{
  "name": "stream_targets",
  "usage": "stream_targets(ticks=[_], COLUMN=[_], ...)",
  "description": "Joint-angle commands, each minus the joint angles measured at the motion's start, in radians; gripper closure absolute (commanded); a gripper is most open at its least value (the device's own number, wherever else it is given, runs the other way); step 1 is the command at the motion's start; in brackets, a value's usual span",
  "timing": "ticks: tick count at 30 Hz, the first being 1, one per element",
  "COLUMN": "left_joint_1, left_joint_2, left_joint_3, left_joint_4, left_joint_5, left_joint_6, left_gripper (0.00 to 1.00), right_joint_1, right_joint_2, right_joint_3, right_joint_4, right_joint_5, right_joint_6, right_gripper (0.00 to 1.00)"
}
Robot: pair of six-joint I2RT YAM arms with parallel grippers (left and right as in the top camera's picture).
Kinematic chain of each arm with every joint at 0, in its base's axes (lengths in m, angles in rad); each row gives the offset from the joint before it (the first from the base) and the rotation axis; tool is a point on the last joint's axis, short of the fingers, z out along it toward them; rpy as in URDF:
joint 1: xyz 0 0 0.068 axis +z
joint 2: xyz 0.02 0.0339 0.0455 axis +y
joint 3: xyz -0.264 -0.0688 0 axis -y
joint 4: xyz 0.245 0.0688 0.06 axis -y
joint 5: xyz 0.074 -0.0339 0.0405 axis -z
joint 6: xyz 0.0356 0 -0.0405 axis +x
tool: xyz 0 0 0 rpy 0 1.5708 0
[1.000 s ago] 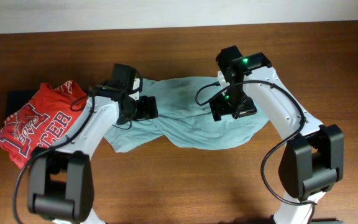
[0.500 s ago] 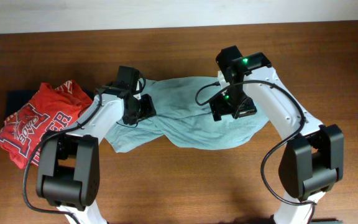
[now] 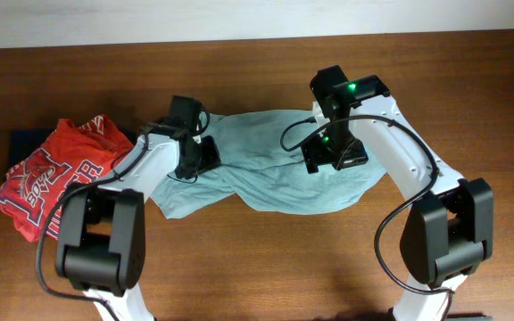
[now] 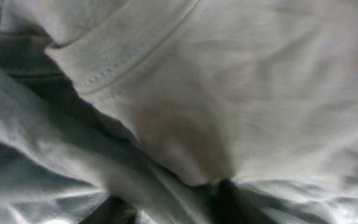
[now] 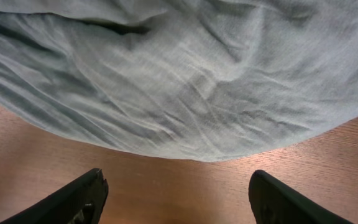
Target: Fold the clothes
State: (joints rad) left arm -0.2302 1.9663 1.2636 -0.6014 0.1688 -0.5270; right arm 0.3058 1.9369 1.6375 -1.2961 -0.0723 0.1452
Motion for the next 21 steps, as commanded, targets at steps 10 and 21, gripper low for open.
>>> stream_targets(ticks=[10,21], left_joint_1=[-0.005,-0.005], left_joint_2=[-0.009,-0.084], left_joint_3=[0.172,0.422], left_joint_4=[-0.143,-0.348], left_joint_5=[-0.064,-0.206], left_joint_6=[0.098,0.208], left_gripper=[0.99,0.94], right_joint_1=[0.000,-0.089], right_joint_2=[0.002,0.002], right_joint_3=[0.002,0.002], right_joint_4=[0.002,-0.011], right_joint_5=[0.003,-0.008], right_joint_6=[-0.007,0.002], right_gripper=[0.25,0.25])
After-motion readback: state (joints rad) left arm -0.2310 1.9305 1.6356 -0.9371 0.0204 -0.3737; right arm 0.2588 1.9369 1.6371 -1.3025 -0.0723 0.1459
